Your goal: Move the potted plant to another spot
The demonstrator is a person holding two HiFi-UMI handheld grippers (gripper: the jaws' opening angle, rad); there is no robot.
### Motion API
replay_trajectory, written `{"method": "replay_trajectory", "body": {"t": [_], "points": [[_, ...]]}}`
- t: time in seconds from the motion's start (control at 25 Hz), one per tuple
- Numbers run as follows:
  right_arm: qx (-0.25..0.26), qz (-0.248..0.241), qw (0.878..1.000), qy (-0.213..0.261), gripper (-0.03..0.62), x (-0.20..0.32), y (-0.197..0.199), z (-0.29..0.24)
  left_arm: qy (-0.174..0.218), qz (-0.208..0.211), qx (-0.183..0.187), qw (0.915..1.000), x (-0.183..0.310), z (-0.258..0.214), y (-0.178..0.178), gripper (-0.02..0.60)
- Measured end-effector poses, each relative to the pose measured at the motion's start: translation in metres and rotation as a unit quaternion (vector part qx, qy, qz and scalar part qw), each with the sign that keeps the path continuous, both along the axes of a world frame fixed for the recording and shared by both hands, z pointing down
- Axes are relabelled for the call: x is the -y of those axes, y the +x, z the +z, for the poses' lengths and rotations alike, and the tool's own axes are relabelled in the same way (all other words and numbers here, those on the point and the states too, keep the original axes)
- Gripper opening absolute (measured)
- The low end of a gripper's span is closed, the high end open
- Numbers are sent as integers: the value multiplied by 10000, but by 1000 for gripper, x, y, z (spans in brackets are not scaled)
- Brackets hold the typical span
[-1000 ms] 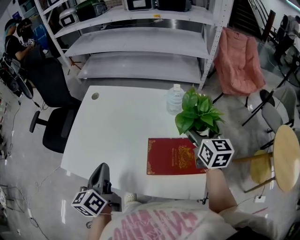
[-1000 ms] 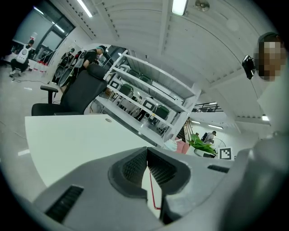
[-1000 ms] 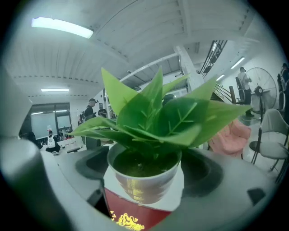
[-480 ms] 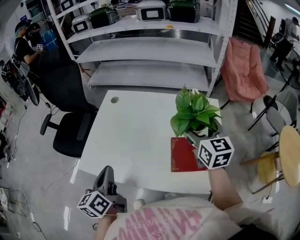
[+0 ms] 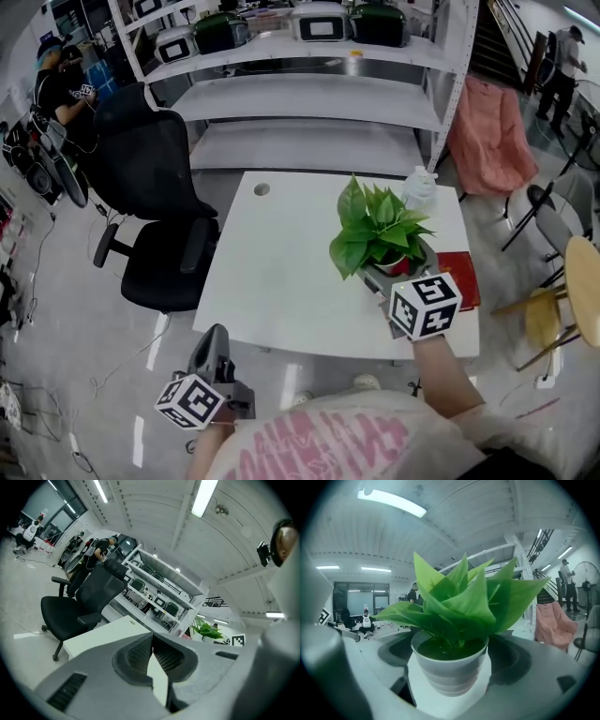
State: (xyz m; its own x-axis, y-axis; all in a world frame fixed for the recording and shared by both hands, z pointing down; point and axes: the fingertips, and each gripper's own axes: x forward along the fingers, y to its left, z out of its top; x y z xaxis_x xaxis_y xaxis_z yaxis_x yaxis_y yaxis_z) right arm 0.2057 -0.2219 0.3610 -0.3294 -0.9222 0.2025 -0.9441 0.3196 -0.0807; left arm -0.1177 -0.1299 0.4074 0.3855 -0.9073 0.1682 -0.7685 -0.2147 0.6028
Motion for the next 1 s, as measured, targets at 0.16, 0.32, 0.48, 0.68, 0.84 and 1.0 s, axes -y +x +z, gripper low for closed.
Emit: {"method": "replay_trajectory", "body": {"t": [0.16,0.32,0.48,0.68,0.84,1.0], "points": [[11,77,10000,-39,506,-16,-63,17,51,55,-1,10000,-6,17,-64,3],[-3,150,9998,-124,506,-19,-91,29,20,30,-56,10000,0,23,-97,3],[-19,198,9996,-198,507,-18,-88,26,-13,-125,-42,9999,3,17,-99,3],[-72,164,9993,-313,506,-19,-89,25,-89,-354,-98,9993,4,16,-102,3],[-107,121,9989,-443,506,-19,-93,29,-217,-295,-216,9991,5,22,-97,3],[-137,9,9983,-565,506,-12,-117,46,-286,-304,-270,9988,14,37,-110,5]]}}
